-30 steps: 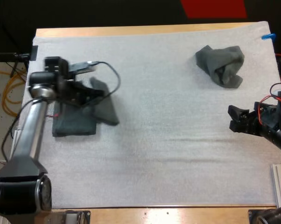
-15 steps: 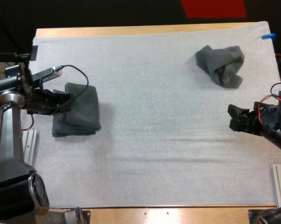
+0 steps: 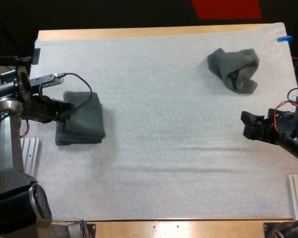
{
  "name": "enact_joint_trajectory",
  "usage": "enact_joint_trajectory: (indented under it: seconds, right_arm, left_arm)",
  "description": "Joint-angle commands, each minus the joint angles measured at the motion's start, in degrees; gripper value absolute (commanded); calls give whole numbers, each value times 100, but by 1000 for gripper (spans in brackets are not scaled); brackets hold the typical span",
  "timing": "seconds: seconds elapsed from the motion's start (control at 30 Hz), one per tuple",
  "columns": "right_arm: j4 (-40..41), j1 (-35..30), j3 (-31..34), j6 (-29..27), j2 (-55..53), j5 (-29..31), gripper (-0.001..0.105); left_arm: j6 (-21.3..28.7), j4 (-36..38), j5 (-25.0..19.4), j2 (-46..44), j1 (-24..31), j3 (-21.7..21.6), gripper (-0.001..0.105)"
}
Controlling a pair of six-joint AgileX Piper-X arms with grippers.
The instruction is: Pick towel from pile fold and stack
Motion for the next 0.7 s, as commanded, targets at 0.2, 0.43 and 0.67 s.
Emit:
enact_joint_trajectory:
  seconds: [0.2, 0.43, 0.67]
  right_arm:
    - [-35, -9, 0, 3, -7, -64, 67]
    - [-35, -9, 0, 3, -7, -65, 67]
    - [-35, -9, 0, -8, -7, -369, 67]
  left_arm:
    - [50, 7, -1318, -107, -7, -139, 64]
    - [51, -2, -1849, -649, -31, -388, 64]
    - [22, -2, -1839, -1815, -440, -388, 64]
